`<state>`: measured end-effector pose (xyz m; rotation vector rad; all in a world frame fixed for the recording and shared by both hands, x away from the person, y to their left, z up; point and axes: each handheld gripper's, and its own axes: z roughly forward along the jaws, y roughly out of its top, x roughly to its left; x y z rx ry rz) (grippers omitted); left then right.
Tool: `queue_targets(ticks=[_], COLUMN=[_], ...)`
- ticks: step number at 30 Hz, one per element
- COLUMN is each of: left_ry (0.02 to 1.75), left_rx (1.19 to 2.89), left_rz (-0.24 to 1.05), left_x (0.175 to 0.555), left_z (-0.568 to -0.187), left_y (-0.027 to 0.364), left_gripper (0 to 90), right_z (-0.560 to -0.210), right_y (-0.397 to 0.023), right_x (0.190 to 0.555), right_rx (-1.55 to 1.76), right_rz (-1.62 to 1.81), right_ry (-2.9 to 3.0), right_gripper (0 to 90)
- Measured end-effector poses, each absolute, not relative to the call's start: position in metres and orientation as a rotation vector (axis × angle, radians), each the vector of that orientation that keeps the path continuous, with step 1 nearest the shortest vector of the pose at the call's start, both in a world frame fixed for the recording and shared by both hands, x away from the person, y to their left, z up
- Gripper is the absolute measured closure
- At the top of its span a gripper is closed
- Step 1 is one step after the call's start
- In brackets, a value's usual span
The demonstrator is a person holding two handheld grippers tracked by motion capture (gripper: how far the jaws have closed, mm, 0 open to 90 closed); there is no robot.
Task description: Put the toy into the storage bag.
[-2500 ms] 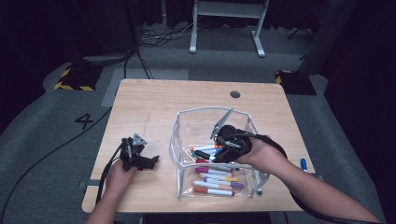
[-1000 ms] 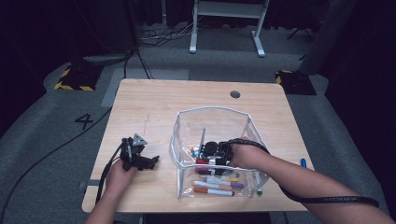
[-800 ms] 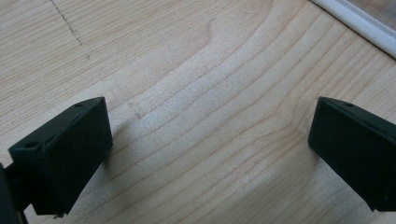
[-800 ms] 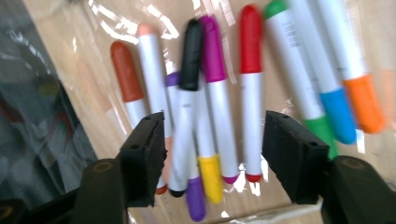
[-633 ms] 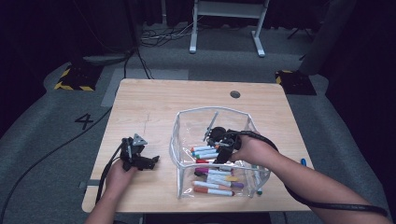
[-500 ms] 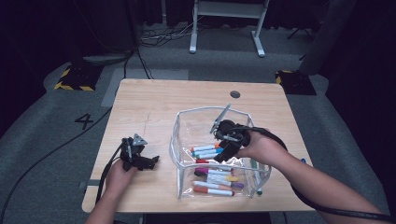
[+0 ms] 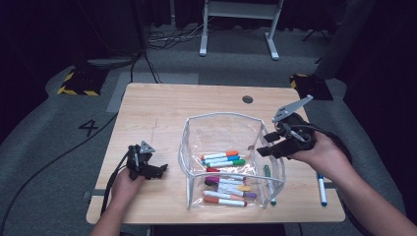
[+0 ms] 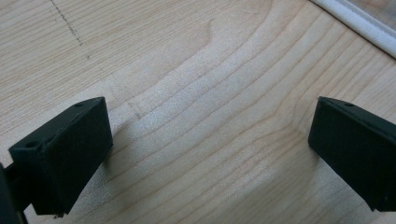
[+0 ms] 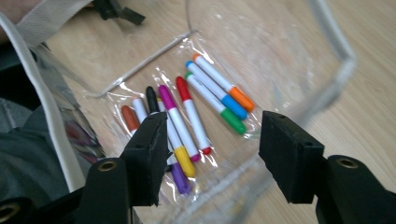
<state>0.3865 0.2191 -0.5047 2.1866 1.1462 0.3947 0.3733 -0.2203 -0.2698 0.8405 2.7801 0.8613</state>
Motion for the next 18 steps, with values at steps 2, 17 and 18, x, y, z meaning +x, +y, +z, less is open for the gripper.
queue_targets(ticks=[2, 17, 18], left_ry=[1.146, 1.147, 1.146], left_rx=[2.186, 2.187, 2.187], left_rz=[0.395, 0.394, 0.394], left_x=[0.386, 0.386, 0.386], left_z=[-0.505, -0.505, -0.505], left_y=[0.219, 0.219, 0.219], left_gripper=[0.0, 0.0, 0.0], right_z=[-0.268, -0.281, -0.284], right_y=[-0.235, -0.335, -0.34], right_x=[0.371, 0.362, 0.362], right_rx=[0.878, 1.214, 1.233], right_rz=[0.883, 0.892, 0.88], right_ry=[2.746, 2.547, 2.534], right_gripper=[42.7, 42.4, 41.5])
